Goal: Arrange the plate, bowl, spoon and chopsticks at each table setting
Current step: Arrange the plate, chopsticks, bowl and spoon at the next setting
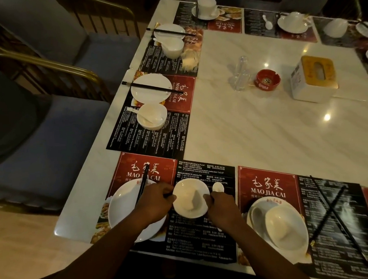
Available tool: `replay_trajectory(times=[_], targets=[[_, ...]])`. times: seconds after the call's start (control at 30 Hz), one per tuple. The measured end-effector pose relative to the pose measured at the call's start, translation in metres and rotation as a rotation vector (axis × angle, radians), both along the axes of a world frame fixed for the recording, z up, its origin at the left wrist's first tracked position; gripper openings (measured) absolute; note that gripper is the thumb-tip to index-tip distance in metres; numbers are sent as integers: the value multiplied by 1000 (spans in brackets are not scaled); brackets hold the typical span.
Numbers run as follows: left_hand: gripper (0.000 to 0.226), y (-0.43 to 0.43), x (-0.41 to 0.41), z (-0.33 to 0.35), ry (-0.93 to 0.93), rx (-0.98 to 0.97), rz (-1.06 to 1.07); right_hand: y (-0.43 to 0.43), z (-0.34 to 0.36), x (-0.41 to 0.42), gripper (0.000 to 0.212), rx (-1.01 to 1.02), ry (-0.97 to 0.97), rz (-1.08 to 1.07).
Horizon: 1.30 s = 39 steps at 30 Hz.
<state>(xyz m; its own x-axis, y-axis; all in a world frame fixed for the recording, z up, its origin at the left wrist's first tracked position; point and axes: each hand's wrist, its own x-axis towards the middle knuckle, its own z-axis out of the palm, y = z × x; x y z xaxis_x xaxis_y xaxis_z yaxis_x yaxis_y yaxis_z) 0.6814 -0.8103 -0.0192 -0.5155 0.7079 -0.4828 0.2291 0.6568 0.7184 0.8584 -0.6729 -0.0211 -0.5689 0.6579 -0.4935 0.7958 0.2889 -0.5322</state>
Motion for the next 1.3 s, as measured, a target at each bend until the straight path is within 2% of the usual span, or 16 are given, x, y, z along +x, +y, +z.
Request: replay_trajectory(times=[0.13, 0.2, 0.3, 0.43, 0.57, 0.63, 0.77, 0.93, 1.1, 1.3], targets=[[20, 1, -1, 0, -3, 1, -15, -2, 1, 1, 42, 23, 2, 8], [19, 0, -3, 1, -8, 7, -17, -3, 2, 5, 40, 116, -9, 8], [22, -3, -11, 2, -9, 52, 25, -3, -1, 19, 19, 267, -35, -34], [27, -12, -39, 8, 10, 117, 126, -16, -10, 34, 28, 210, -202, 2], [23, -24, -71, 11, 170, 178, 181, -25, -15, 32, 17, 209, -271, -24], [23, -31, -84, 9, 222, 150, 195, -22, -11, 33, 10, 162, -224, -126], [20, -41, -95, 6, 208, 111, 197, -24, 17, 39, 16, 75, 9, -373], [24, -33, -90, 5, 131, 156, 143, -47, 51, 31, 11, -71, 195, -270], [24, -23, -84, 8, 28, 204, 127, -78, 42, 11, 13, -162, 150, -330], [23, -21, -84, 8, 60, 203, 80, -82, 35, 3, 13, -170, 137, -431]])
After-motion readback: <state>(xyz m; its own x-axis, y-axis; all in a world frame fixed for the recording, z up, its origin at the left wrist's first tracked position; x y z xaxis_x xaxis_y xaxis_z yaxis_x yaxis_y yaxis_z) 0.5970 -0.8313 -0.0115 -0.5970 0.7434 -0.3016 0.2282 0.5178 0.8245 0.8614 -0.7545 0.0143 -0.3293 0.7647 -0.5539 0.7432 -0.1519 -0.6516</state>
